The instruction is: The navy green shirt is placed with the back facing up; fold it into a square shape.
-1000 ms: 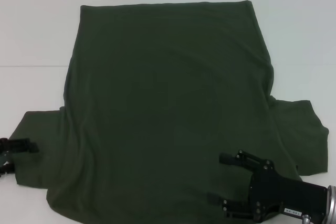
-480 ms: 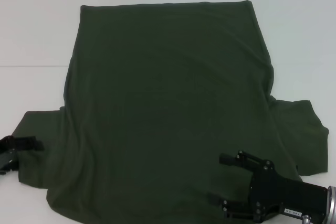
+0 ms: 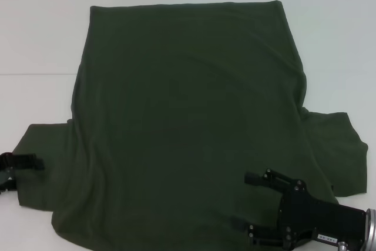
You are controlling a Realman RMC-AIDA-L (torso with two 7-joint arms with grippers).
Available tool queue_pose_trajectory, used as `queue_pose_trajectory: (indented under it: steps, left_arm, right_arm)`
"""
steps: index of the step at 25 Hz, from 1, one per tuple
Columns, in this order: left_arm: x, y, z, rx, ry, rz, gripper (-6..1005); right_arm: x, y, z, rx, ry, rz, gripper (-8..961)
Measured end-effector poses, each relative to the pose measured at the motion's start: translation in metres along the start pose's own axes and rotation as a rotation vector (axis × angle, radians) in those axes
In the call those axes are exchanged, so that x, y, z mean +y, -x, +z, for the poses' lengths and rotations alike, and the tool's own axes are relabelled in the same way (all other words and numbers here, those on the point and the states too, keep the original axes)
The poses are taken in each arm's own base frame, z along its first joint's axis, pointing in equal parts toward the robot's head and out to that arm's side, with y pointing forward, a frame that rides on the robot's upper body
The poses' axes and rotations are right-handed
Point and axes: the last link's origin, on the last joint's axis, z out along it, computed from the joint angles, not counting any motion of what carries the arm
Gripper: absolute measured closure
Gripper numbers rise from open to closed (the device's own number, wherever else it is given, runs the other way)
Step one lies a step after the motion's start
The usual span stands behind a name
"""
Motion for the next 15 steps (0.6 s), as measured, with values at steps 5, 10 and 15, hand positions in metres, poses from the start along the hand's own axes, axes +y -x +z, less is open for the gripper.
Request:
queue_pose_trajectory:
  steps: [5,10,15]
  left_arm:
    - [0.005,-0.001,0.003,-0.025,-0.018,0.04,166]
    - [0.009,-0.002,0.005,-0.048,-0.042,0.07,282]
    - [0.01,-0.004,0.006,-0.06,-0.064,0.09,452]
  right_arm:
    - [0.0,0.0,0.0,-0.001,0.001,-0.001,26]
    - [0.0,0.001,0.001,-0.001,0.002,-0.002,26]
    - [0.0,0.001,0.001,-0.001,0.002,-0.003,26]
